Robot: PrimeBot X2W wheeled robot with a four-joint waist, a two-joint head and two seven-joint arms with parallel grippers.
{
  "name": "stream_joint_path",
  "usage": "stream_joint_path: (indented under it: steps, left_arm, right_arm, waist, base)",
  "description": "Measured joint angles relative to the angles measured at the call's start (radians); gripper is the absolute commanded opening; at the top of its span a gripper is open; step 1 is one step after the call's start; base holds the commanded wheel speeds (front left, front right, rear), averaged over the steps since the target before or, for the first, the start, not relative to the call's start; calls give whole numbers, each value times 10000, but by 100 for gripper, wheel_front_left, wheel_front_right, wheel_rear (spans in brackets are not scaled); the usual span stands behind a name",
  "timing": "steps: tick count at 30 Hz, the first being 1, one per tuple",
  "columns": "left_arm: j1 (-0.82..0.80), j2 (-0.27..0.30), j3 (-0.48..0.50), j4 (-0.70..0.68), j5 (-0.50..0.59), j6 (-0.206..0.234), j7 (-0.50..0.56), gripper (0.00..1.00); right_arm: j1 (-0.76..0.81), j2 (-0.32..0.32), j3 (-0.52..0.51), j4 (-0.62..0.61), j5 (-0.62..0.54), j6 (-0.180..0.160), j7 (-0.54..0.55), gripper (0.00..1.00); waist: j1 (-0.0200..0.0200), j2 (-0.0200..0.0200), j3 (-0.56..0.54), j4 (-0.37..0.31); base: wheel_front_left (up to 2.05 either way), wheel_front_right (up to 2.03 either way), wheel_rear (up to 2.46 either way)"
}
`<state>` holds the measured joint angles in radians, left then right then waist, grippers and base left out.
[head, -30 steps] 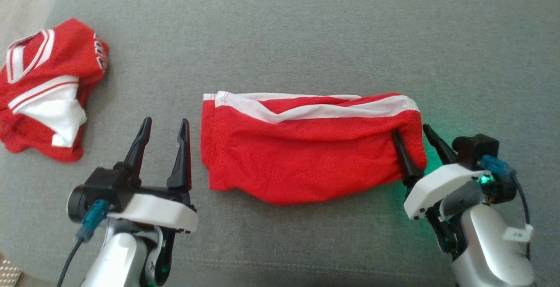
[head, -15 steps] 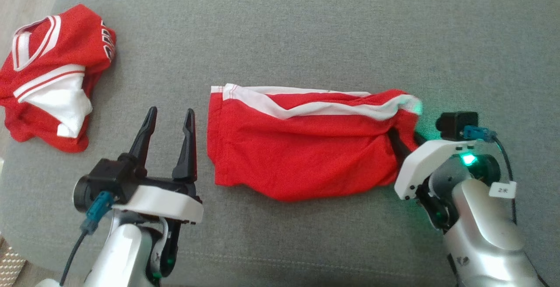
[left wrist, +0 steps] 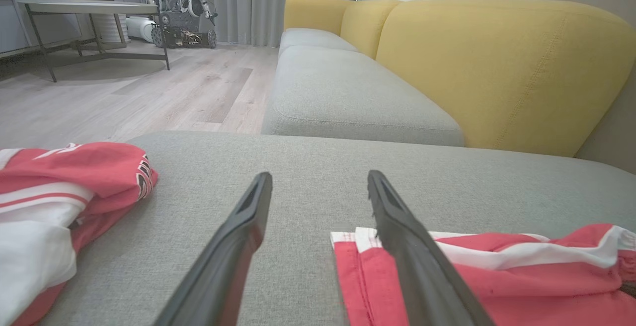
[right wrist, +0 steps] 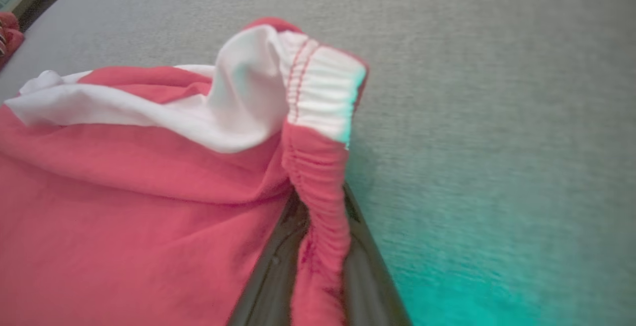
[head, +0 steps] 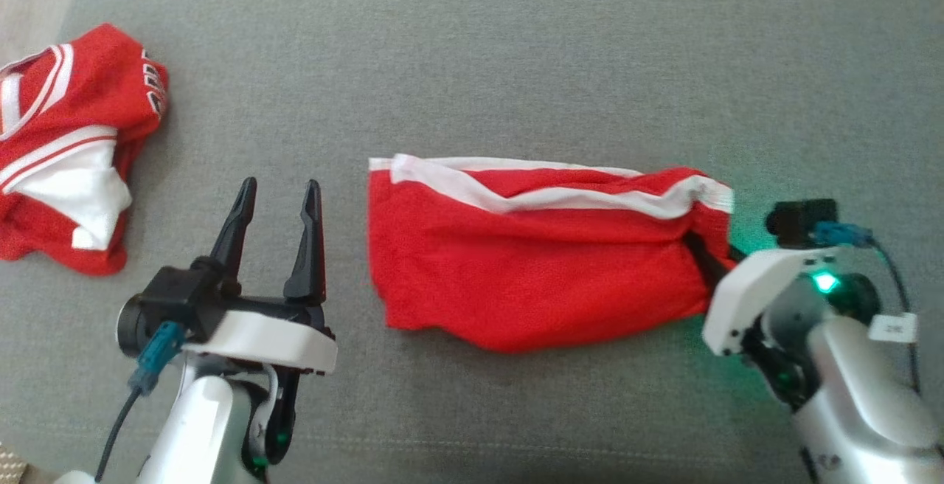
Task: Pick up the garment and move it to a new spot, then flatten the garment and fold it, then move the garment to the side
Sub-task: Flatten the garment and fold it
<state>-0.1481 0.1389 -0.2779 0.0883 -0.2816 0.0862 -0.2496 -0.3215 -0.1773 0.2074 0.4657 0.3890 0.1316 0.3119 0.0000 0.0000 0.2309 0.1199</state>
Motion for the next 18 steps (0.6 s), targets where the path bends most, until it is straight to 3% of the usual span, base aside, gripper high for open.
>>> stream_joint_path:
  steps: [10, 18]
  left_arm:
    - [3, -111, 128, 10, 163, -134, 0, 100]
    - [3, -144, 245, 44, 267, -247, 0, 100]
  right_arm:
    - [1111, -589, -1014, -1542, 196, 0, 1141, 0]
    - [1505, -295, -1317, -3699, 3329, 0, 3404, 0]
  waist:
    - [0, 0, 13, -333]
    - [0, 0, -72, -522]
  base:
    - [0, 0, 0]
    - [0, 0, 0]
